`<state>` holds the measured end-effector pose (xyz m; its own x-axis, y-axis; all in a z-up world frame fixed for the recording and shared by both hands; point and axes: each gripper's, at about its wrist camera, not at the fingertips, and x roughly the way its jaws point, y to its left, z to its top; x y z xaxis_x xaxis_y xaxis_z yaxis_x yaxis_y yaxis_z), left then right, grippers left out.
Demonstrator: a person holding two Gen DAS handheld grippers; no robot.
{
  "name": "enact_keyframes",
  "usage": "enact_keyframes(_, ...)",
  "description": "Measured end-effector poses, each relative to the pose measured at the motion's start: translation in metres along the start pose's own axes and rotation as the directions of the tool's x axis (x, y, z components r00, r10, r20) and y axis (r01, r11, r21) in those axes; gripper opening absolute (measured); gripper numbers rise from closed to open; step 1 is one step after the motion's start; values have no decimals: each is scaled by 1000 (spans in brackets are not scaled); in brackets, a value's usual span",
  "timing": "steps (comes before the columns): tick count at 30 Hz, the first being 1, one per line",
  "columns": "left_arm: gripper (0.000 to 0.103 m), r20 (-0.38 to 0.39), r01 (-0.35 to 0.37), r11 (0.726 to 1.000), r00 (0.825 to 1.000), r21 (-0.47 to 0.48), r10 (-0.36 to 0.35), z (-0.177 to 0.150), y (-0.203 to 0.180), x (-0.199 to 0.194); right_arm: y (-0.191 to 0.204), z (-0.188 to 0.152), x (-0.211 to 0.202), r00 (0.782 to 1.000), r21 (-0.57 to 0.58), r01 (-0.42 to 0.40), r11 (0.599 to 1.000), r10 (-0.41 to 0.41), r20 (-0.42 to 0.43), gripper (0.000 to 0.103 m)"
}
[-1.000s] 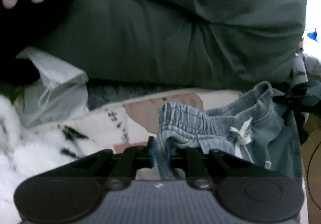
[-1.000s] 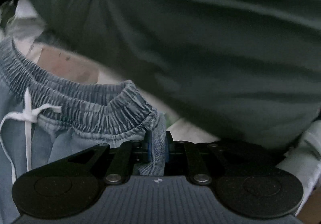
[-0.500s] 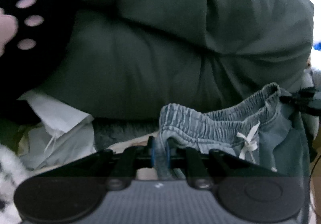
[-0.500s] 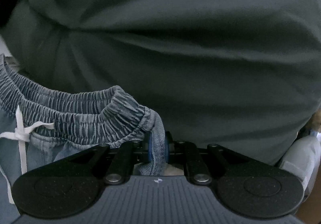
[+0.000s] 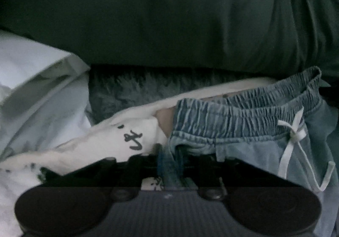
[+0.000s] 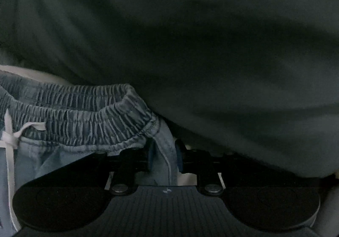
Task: Fold clothes
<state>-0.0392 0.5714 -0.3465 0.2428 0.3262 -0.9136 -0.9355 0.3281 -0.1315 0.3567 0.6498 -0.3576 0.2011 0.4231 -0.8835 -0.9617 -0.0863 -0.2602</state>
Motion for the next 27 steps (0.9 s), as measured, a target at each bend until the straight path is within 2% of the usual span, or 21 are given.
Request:
enact_keyframes(2, 33, 16, -3, 1000, 1000, -4, 3, 1, 2, -15, -4, -1, -10, 1000, 7, 10, 1000, -11, 24, 34)
enact_keyframes(6, 30, 82, -21, 1000, 996, 19, 19, 6, -3, -42, -11, -10, -41, 994, 36, 4, 999, -8, 112, 36)
enact_keyframes(10, 29, 113, 41, 999, 993, 24, -43, 14, -15, -56, -7, -9, -60, 985, 51, -20, 999, 11, 170, 36)
enact_keyframes(12, 29, 106, 74, 996, 991, 52, -79, 17, -25, -53, -5, -14, -64, 981, 81, -63, 995, 47, 188, 36)
enact_keyframes(15, 29, 88, 91, 991, 991, 95, -100, 17, -41, -40, 13, -15, -60, 981, 72, -112, 991, 99, 164, 36)
enact_keyframes(18, 31, 27, 105, 987, 994, 122, -109, 13, -51, -20, 24, -18, -43, 983, 69, -125, 990, 114, 141, 36)
enact_keyframes(23, 31, -39, 58, 981, 998, 186, -52, 9, -57, 13, 33, -21, -11, 989, 101, -123, 987, 113, 97, 41)
enact_keyframes(27, 32, -53, 32, 972, 998, 234, -21, 7, -66, 27, 28, -27, 12, 988, 157, -136, 978, 123, 92, 44)
